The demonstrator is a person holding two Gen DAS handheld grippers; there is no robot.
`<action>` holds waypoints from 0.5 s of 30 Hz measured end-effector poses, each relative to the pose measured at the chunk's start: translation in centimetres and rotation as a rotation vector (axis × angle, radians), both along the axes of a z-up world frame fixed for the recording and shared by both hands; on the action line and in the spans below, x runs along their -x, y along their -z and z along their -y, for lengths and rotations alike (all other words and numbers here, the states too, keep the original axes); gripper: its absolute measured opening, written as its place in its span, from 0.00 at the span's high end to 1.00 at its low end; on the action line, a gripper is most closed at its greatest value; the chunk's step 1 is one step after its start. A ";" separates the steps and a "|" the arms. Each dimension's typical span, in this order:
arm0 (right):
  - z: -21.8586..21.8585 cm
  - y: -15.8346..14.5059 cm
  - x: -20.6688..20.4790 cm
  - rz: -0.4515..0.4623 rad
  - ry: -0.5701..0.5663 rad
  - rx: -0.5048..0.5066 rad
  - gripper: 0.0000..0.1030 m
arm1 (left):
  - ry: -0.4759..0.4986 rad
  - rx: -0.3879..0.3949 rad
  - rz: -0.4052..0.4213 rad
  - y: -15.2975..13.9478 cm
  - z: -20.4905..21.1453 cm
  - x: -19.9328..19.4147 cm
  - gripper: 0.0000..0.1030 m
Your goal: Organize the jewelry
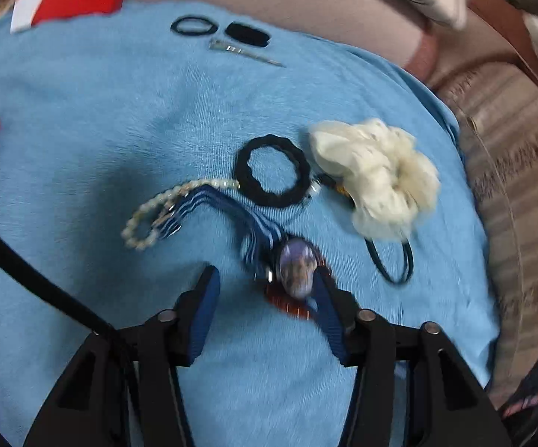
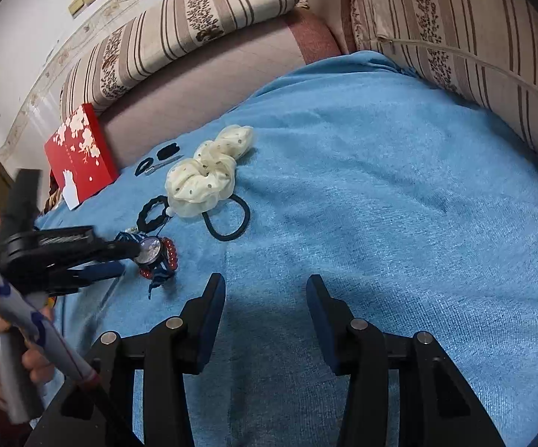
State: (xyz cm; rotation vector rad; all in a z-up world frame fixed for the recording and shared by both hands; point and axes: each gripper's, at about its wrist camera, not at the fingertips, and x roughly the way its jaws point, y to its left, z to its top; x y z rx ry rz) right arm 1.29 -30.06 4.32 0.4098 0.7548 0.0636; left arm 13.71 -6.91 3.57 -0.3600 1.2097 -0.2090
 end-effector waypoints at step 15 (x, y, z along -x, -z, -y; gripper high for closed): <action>-1.1 0.2 -0.2 -0.018 -0.004 0.087 0.52 | -0.009 0.060 0.065 -3.8 -6.2 6.1 0.96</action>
